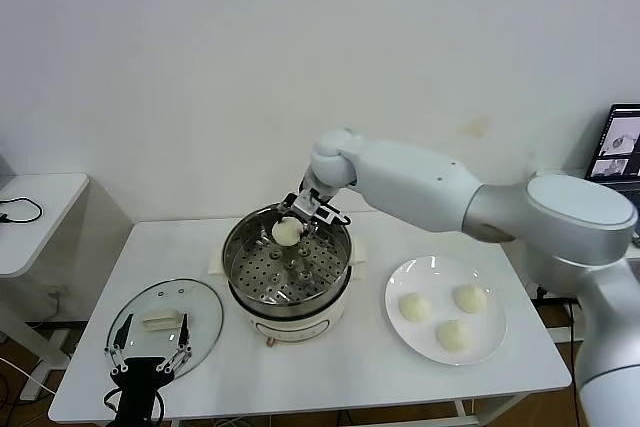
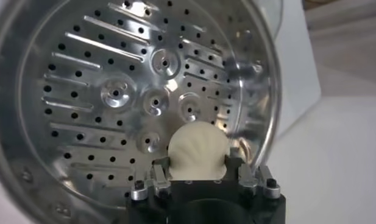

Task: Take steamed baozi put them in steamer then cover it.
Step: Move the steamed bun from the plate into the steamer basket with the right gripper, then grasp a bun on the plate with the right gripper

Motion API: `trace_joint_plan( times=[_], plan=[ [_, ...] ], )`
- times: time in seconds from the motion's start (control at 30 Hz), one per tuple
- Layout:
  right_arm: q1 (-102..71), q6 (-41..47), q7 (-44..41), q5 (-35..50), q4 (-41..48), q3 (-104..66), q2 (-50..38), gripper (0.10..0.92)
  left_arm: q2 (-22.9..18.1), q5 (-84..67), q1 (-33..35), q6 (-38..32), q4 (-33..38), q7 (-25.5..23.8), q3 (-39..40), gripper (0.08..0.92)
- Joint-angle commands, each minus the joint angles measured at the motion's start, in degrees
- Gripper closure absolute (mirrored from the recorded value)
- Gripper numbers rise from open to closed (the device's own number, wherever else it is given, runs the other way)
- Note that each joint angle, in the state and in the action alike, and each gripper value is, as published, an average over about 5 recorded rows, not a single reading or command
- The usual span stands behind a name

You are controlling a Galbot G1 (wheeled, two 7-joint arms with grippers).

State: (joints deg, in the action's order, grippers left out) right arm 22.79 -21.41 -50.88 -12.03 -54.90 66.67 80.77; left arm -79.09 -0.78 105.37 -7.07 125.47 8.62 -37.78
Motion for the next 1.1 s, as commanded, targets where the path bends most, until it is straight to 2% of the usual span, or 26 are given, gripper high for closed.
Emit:
trace_joint_plan(
  times=[0.03, 0.37, 0.63, 0.7, 0.8, 0.97, 1.1],
  plan=[
    [-1.3, -5.0, 1.1, -6.1, 4.1, 0.2, 2.2, 0.437, -0.1, 0.0, 0.1, -0.1, 0.3, 0.0, -0.1, 0.177],
    [-2.8, -9.4, 4.1, -12.4, 9.3, -1.7, 4.9, 0.415, -0.4, 0.4, 0.6, -0.1, 2.3, 0.0, 0.0, 0.177],
    [-2.5, -11.0, 6.0, -12.6, 10.5, -2.3, 5.2, 0.225, -0.5, 0.5, 0.8, -0.1, 2.3, 0.0, 0.5, 0.177],
    [-1.6, -10.3, 5.2, -10.3, 9.2, -2.3, 4.5, 0.209, -0.5, 0.5, 0.8, -0.1, 2.4, 0.0, 0.5, 0.177],
    [1.0, -5.9, 1.6, -2.4, 4.8, -1.4, 1.6, 0.203, -0.5, 0.5, 1.0, 0.0, 2.8, 0.0, 0.4, 0.177],
    [7.3, 8.4, -4.4, 14.2, -8.7, 1.6, -7.2, 0.202, 0.1, 0.5, 1.4, 1.4, 4.2, 0.0, 0.6, 0.177],
    [10.7, 18.8, -4.6, 22.5, -18.4, 1.8, -15.2, 0.203, 0.6, 0.4, 1.2, 3.4, 4.9, 0.2, 0.9, 0.177]
  ],
)
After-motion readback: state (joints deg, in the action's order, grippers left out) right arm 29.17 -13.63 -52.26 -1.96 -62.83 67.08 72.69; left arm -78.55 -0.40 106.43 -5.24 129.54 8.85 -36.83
